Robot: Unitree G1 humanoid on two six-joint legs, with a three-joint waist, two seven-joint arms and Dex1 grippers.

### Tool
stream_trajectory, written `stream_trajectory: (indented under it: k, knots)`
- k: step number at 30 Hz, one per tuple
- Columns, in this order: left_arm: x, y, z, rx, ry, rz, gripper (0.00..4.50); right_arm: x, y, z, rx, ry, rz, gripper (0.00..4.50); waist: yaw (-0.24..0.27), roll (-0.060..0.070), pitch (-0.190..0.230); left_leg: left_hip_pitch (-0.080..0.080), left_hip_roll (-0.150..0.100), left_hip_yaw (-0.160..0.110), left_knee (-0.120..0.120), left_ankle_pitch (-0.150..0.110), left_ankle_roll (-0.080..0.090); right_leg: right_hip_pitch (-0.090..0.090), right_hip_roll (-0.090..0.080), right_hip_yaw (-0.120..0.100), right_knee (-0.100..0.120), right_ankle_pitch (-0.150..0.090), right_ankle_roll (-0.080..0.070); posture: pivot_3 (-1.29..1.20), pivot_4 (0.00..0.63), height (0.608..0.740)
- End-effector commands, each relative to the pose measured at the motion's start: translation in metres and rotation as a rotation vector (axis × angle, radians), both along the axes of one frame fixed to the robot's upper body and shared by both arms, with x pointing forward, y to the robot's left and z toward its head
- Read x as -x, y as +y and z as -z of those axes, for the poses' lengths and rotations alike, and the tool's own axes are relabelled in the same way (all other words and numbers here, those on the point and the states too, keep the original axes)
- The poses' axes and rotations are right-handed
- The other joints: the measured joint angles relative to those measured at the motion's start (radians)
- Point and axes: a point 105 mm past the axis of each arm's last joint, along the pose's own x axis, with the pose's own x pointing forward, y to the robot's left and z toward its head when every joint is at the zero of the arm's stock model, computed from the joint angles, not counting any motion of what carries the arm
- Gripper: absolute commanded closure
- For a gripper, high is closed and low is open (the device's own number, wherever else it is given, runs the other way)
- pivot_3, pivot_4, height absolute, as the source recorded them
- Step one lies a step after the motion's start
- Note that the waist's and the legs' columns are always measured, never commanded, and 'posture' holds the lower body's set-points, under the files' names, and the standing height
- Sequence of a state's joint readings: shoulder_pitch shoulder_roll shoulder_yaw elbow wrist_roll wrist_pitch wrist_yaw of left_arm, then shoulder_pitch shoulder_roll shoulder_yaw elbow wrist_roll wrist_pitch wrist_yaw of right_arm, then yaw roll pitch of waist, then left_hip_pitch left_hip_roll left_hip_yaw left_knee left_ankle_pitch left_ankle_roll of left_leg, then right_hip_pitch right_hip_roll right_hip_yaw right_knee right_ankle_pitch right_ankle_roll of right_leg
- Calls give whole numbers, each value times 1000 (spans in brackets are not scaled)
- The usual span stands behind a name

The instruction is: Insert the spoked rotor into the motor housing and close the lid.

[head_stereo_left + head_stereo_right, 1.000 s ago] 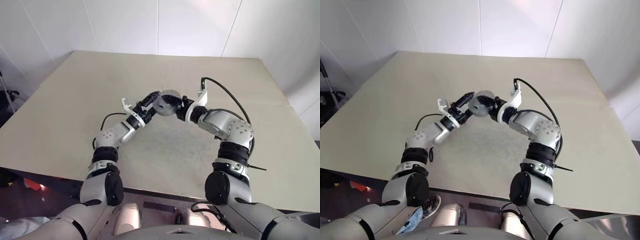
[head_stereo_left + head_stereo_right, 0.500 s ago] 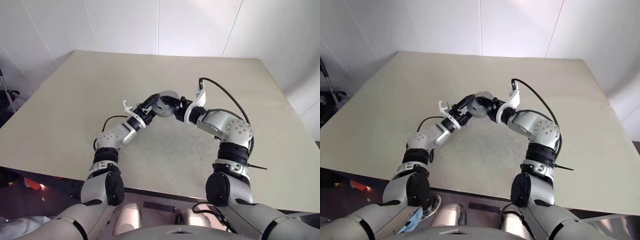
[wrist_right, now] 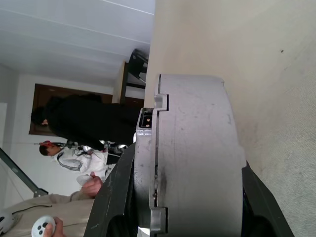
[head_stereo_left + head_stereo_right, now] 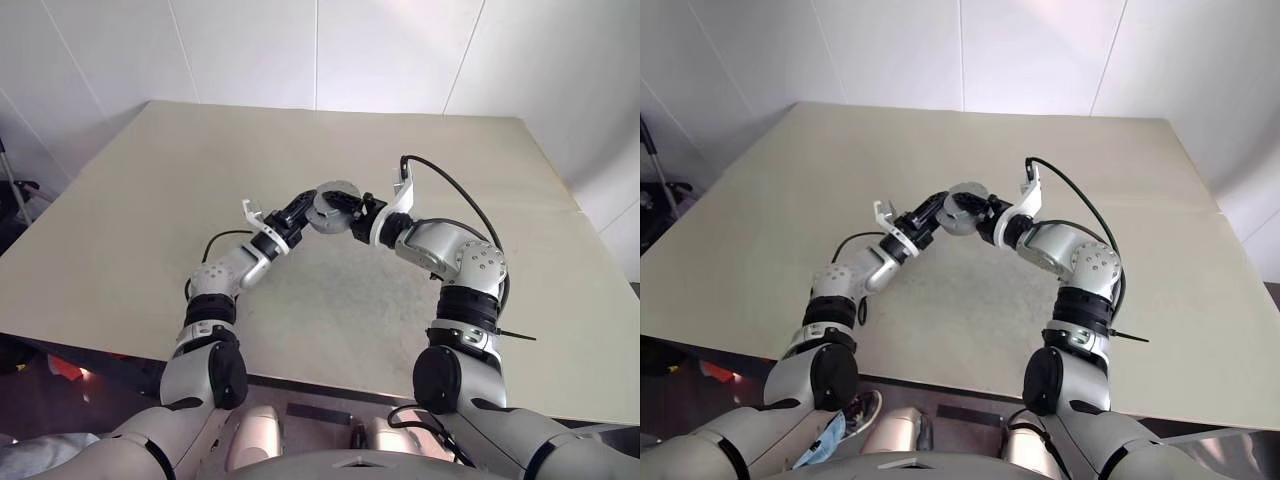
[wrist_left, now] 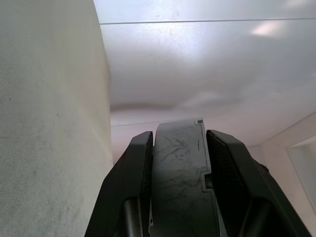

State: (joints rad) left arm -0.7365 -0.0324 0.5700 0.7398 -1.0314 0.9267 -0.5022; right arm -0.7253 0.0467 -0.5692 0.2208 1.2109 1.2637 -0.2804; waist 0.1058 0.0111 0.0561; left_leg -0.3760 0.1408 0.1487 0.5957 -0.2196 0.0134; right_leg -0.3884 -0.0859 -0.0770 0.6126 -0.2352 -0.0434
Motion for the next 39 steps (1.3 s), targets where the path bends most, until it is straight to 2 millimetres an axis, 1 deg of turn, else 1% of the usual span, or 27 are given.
stream_trajectory:
  k: [1, 5, 8, 11, 13, 14, 18, 19, 23, 32, 35, 37, 38, 39]
  knots:
    - [2, -8, -13, 20, -43, 49, 2798, 0, 2, -29, -37, -109, -1, 2396, 0, 0, 0, 0, 0, 0, 0, 0, 0, 0, 0, 0, 0, 0, 0, 0, 0, 740]
    - [4, -10, -15, 14, -60, 60, 2798, 0, 1, -30, -39, -113, 4, 2396, 0, 0, 0, 0, 0, 0, 0, 0, 0, 0, 0, 0, 0, 0, 0, 0, 0, 740]
    - [1, -10, -12, -2, -50, 44, 2129, 0, 0, -30, -35, -117, 7, 2396, 0, 0, 0, 0, 0, 0, 0, 0, 0, 0, 0, 0, 0, 0, 0, 0, 0, 740]
    - [2, -11, -13, 10, -50, 49, 1081, 0, 0, -29, -32, -117, 8, 2396, 0, 0, 0, 0, 0, 0, 0, 0, 0, 0, 0, 0, 0, 0, 0, 0, 0, 740]
    - [2, -10, -14, 19, -54, 44, 1141, 0, 0, -29, -28, -117, 10, 2396, 0, 0, 0, 0, 0, 0, 0, 0, 0, 0, 0, 0, 0, 0, 0, 0, 0, 740]
    - [2, -10, -14, 21, -54, 44, 1251, 0, -1, -29, -27, -116, 11, 2396, 0, 0, 0, 0, 0, 0, 0, 0, 0, 0, 0, 0, 0, 0, 0, 0, 0, 740]
    - [2, -9, -12, 23, -45, 41, 2555, -1, -1, -28, -24, -113, 11, 2396, 0, 0, 0, 0, 0, 0, 0, 0, 0, 0, 0, 0, 0, 0, 0, 0, 0, 740]
    - [2, -8, -13, 28, -49, 41, 2634, -1, 0, -28, -24, -113, 11, 2396, 0, 0, 0, 0, 0, 0, 0, 0, 0, 0, 0, 0, 0, 0, 0, 0, 0, 740]
    - [2, -6, -14, 42, -54, 37, 2634, -1, 1, -27, -21, -110, 6, 2396, 0, 0, 0, 0, 0, 0, 0, 0, 0, 0, 0, 0, 0, 0, 0, 0, 0, 740]
    - [3, -9, -9, 11, -38, 42, 2634, -1, 1, -28, -15, -112, 3, 2396, 0, 0, 0, 0, 0, 0, 1, 0, 0, 0, 0, 0, 1, 0, 0, 0, 0, 740]
    - [3, -9, -8, 7, -36, 42, 2634, -1, 1, -30, -25, -131, -1, 2396, 0, 0, 0, 0, 0, 0, 1, 0, 0, 0, 0, 0, 1, 0, 0, 0, 0, 740]
    - [2, -9, -8, 3, -35, 41, 2634, 1, 2, -34, -38, -153, -9, 1701, 0, 0, 0, 0, 0, 0, 1, 0, 0, 0, 0, 0, 1, 0, 0, 0, 0, 740]
    - [2, -9, -8, 1, -35, 40, 2634, 1, 3, -35, -39, -158, -10, 1511, 1, 0, 0, 0, 0, 0, 1, 0, 0, 0, 0, 0, 1, 0, 0, 0, 0, 740]
    - [2, -9, -8, -1, -35, 38, 2634, 1, 3, -36, -32, -165, -5, 1152, 0, 0, 0, 0, 0, 0, 1, 0, 0, 0, 0, 0, 1, 0, 0, 0, 0, 740]
